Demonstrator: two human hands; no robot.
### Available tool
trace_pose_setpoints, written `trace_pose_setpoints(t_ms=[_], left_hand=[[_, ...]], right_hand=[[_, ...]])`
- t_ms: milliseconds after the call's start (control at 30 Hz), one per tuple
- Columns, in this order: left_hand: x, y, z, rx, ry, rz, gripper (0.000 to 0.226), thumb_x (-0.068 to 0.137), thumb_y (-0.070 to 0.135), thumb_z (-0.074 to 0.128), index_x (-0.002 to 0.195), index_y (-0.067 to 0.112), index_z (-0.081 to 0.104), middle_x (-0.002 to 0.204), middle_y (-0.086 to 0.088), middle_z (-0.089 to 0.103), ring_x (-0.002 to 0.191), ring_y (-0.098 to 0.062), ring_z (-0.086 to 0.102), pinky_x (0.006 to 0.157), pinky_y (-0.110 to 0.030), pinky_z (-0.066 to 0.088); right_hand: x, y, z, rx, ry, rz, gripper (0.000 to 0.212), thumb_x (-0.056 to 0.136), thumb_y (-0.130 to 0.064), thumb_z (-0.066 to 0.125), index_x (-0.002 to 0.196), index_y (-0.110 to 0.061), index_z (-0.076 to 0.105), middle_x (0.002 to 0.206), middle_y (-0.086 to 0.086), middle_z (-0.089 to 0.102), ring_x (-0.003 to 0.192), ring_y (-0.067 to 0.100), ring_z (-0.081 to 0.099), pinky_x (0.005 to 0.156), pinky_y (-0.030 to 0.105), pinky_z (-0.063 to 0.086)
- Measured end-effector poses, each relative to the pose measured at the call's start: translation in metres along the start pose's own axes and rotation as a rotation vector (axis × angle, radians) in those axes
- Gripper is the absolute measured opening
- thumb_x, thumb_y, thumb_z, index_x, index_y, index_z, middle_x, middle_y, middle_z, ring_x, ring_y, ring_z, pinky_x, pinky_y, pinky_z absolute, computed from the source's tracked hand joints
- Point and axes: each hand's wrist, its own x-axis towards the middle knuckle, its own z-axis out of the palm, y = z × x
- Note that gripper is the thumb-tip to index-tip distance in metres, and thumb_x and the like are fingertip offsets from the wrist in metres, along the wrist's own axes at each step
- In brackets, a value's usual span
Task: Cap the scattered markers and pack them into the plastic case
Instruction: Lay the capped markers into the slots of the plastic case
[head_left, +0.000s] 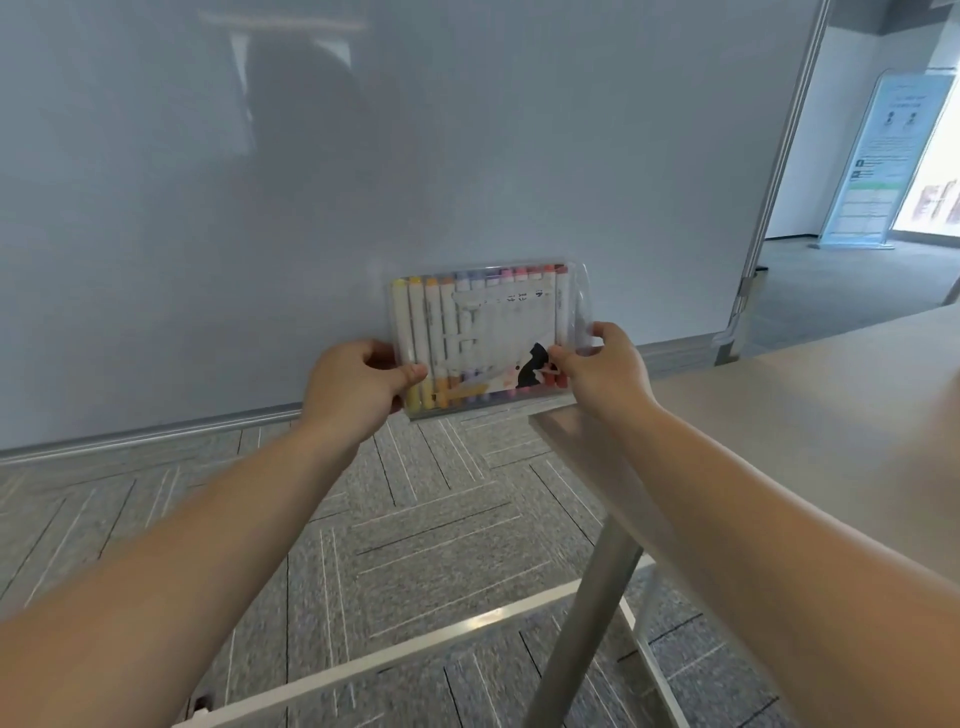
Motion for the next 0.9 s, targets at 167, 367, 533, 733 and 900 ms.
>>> trace_pose_setpoints(t_ms=[167,367,533,733,900], left_hand=[[0.001,-0.004,0.002,0.049,0.022,0.032,0.01,0.082,0.023,0.078,0.08,0.025,0.068,0.088,-0.003,0.074,0.084,-0.025,0.072,0.085,-0.048,0.058],[-0.005,-0.006,0.008,0.079,0.056,0.051,0.017,0.084,0.026,0.077,0.073,0.027,0.063,0.083,-0.003,0.072,0.081,-0.026,0.071,0.084,-0.048,0.058],[-0.009,-0.01,0.011,0.086,0.063,0.047,0.016,0.085,0.031,0.075,0.074,0.026,0.064,0.085,-0.006,0.072,0.082,-0.028,0.07,0.085,-0.05,0.057],[-0.012,-0.015,0.014,0.05,0.063,0.017,0.021,0.087,0.035,0.072,0.098,0.017,0.069,0.093,-0.001,0.072,0.086,-0.024,0.07,0.086,-0.049,0.057],[-0.013,-0.018,0.015,0.035,0.063,0.016,0.018,0.088,0.033,0.071,0.098,0.017,0.069,0.096,-0.001,0.072,0.09,-0.024,0.069,0.089,-0.046,0.056]], right_hand=[[0.002,0.002,0.004,0.03,-0.009,0.018,0.059,0.094,-0.029,0.066,0.145,-0.015,0.04,0.121,0.002,0.063,0.086,0.012,0.059,0.061,0.021,0.039],[0.0,0.007,0.007,0.051,0.003,0.031,0.063,0.096,-0.03,0.062,0.15,-0.017,0.034,0.131,0.004,0.059,0.104,0.018,0.057,0.079,0.029,0.038],[-0.001,0.006,0.006,0.063,0.011,0.071,0.063,0.095,-0.034,0.062,0.148,-0.013,0.036,0.131,0.004,0.057,0.097,0.016,0.05,0.077,0.029,0.036],[-0.005,0.005,0.004,0.073,0.018,0.088,0.062,0.095,-0.032,0.062,0.147,-0.012,0.037,0.126,0.005,0.058,0.095,0.016,0.051,0.075,0.029,0.037],[-0.008,0.004,0.005,0.082,0.024,0.084,0.065,0.093,-0.033,0.063,0.148,-0.012,0.036,0.127,0.005,0.059,0.094,0.017,0.053,0.077,0.031,0.039]])
